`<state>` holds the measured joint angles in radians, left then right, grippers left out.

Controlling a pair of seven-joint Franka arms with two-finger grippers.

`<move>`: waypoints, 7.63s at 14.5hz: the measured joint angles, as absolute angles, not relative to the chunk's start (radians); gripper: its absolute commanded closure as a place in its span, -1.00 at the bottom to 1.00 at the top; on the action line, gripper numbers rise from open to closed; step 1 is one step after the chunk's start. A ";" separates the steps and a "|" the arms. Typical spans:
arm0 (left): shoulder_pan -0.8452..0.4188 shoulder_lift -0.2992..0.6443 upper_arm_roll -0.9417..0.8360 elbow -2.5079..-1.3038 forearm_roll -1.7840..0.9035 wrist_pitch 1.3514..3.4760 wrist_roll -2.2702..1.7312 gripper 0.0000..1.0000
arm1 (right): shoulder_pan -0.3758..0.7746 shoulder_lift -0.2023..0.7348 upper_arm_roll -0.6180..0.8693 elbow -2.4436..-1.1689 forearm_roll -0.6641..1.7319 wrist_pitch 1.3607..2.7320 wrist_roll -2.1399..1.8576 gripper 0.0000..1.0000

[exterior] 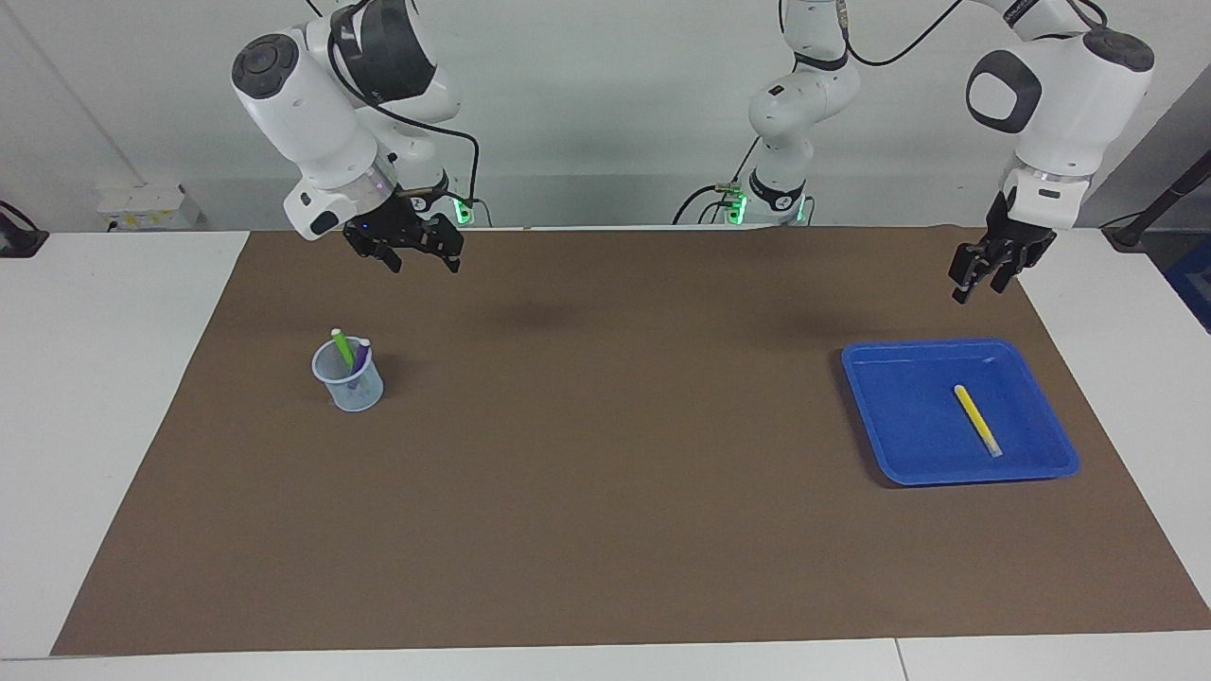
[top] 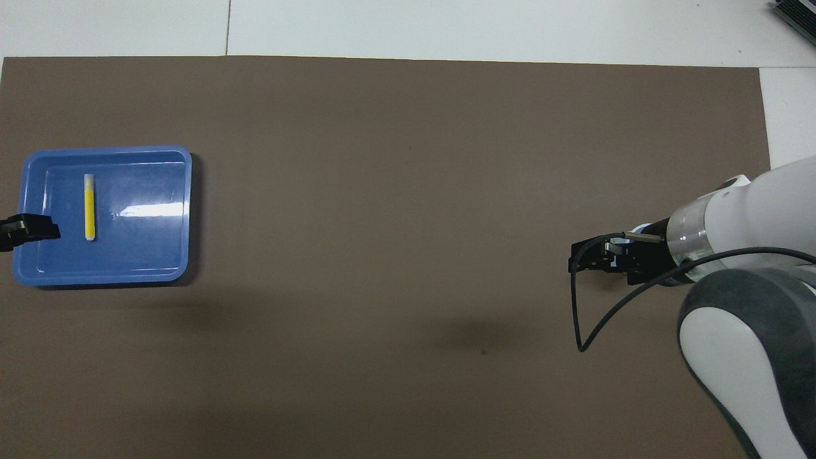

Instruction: Transfer and insert pens with both arms

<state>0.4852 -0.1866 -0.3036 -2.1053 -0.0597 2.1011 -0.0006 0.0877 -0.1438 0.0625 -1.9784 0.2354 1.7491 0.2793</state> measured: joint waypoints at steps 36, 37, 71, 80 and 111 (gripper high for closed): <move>0.533 0.076 -0.279 -2.209 -0.060 2.525 0.336 -0.29 | 0.136 -0.144 0.065 -1.979 0.236 1.773 0.332 -1.00; 0.537 0.098 -0.278 -2.208 -0.060 2.553 0.336 -0.29 | 0.136 -0.144 0.065 -1.979 0.236 1.773 0.332 -1.00; 0.545 0.325 -0.278 -2.109 -0.059 2.715 0.342 0.02 | 0.152 -0.144 0.065 -1.985 0.236 1.788 0.347 -1.00; 0.545 0.325 -0.278 -2.109 -0.059 2.715 0.342 0.41 | 0.152 -0.144 0.065 -1.985 0.236 1.788 0.348 -1.00; 0.545 0.326 -0.275 -2.108 -0.059 2.716 0.342 1.00 | 0.152 -0.144 0.064 -1.987 0.236 1.788 0.348 -1.00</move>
<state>0.5451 0.3255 -0.2749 -2.1080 -0.0588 2.7157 0.3416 0.1516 -0.1435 0.0645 -1.9867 0.2363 1.7884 0.3477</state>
